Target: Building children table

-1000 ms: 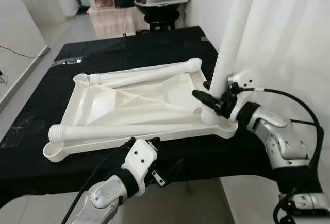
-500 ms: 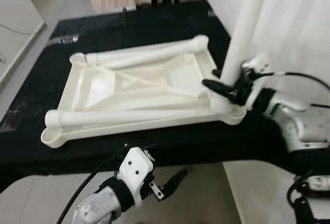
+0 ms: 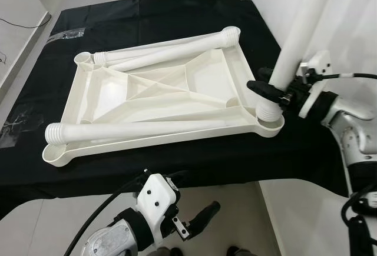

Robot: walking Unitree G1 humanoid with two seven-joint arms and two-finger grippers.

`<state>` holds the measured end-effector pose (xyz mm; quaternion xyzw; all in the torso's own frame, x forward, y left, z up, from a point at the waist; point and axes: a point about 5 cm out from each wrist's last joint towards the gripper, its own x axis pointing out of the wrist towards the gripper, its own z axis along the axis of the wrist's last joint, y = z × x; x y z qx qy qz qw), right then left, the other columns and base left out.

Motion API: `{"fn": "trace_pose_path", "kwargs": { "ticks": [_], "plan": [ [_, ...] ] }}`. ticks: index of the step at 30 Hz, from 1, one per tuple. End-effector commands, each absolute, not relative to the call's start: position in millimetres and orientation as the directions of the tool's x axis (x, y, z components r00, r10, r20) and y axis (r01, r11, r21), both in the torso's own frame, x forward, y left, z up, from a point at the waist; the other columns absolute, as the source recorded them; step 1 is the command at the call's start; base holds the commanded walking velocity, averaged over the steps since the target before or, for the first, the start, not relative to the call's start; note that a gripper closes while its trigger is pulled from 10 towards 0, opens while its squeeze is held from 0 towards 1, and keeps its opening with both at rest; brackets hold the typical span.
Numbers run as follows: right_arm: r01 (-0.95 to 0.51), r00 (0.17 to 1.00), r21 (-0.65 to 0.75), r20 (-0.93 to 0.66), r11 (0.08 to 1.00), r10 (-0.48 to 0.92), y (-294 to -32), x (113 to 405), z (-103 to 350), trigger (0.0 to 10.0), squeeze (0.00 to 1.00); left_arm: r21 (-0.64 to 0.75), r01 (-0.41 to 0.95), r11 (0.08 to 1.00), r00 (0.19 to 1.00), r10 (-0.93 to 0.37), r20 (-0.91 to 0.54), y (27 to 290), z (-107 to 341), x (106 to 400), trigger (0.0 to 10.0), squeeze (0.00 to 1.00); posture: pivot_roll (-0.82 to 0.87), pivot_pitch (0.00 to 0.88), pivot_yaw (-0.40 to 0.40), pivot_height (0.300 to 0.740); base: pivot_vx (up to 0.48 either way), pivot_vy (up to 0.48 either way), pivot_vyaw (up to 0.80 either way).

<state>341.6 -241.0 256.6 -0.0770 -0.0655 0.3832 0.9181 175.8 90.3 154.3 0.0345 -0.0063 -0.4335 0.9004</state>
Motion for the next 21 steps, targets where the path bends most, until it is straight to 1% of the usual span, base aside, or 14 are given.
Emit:
{"fn": "trace_pose_path", "kwargs": {
  "ticks": [1, 7, 8, 13, 18, 21],
  "plan": [
    [-0.721, 0.683, -0.155, 0.01, 0.676, 0.731, -245.1, 338.0, 242.5, 10.0, 0.0, 0.067, 0.79, 0.61, 0.613, -0.789, -0.046, 92.7, 151.8, 171.9, 10.0, 0.0, 0.01, 0.261, 0.091, 0.74, 0.0, 0.0, 0.0],
    [-0.748, 0.653, -0.174, -0.019, 0.64, 0.757, -246.7, 335.1, 241.1, 10.0, 0.0, 0.066, 0.793, 0.605, 0.609, -0.792, -0.05, 93.7, 151.4, 171.6, 10.0, 0.0, 0.02, 0.261, 0.092, 0.74, 0.0, 0.0, 0.0],
    [-0.772, 0.627, -0.185, -0.064, 0.608, 0.777, -245.2, 333.2, 235.7, 10.0, 0.0, 0.067, 0.794, 0.604, 0.607, -0.793, -0.052, 94.7, 151.8, 171.3, 10.0, 0.0, 0.02, 0.265, 0.094, 0.74, 0.0, 0.0, 0.0],
    [-0.793, 0.603, -0.194, -0.114, 0.577, 0.79, -242.1, 332.9, 227.7, 10.0, 0.0, 0.07, 0.795, 0.602, 0.606, -0.794, -0.055, 95.6, 152.3, 171.2, 10.0, 0.0, 0.02, 0.271, 0.093, 0.74, 0.0, 0.0, 0.0],
    [-0.802, 0.59, -0.204, -0.126, 0.562, 0.797, -240.8, 333.7, 226.9, 10.0, 0.0, 0.071, 0.795, 0.602, 0.606, -0.794, -0.056, 96.0, 152.6, 171.2, 10.0, 0.0, 0.03, 0.273, 0.094, 0.74, 0.0, 0.0, 0.0],
    [-0.839, 0.536, -0.211, -0.155, 0.502, 0.83, -235.8, 332.5, 227.0, 10.0, 0.0, 0.072, 0.794, 0.603, 0.607, -0.792, -0.057, 96.4, 152.8, 170.8, 10.0, 0.0, 0.03, 0.277, 0.094, 0.74, 0.0, 0.0, 0.0]
  ]
}}
